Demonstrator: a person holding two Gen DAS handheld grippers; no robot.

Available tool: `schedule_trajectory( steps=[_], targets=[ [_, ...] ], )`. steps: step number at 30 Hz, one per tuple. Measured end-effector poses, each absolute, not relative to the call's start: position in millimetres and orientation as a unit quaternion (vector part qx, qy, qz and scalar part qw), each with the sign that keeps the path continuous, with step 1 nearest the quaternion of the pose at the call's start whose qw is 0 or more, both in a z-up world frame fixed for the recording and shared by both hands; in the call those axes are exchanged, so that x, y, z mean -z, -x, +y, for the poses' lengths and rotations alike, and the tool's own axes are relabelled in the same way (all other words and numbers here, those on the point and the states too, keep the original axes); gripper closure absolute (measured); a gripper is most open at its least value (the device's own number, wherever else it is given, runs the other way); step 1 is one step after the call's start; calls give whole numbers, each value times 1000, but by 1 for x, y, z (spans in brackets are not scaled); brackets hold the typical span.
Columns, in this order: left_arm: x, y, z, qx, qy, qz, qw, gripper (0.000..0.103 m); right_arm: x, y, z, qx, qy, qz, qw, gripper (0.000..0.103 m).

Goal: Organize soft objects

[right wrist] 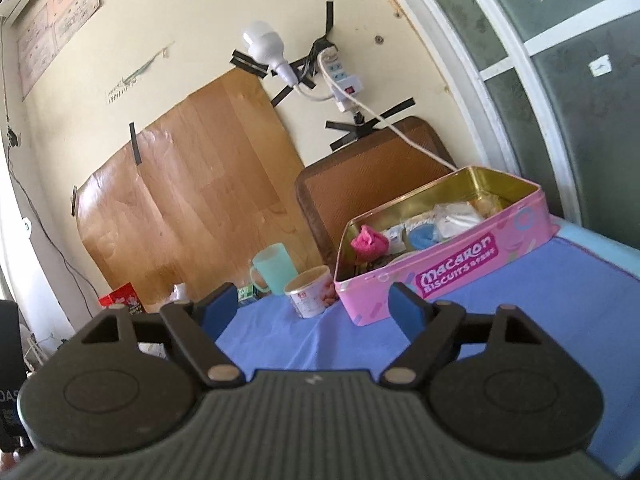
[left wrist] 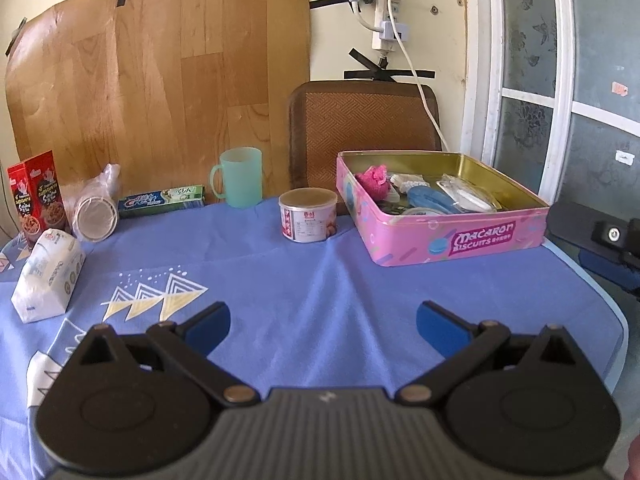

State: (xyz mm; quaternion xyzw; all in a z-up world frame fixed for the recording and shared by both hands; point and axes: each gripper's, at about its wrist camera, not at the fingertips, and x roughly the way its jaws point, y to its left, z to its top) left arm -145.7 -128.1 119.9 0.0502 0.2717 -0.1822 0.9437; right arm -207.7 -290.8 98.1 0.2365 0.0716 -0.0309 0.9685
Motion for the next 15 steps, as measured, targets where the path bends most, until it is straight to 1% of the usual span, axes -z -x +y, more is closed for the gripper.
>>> schedule_trajectory(
  steps=[15],
  targets=[
    [-129, 171, -132, 195, -63, 248, 947, 0, -91, 220, -299, 43, -242, 63, 967, 19]
  ],
)
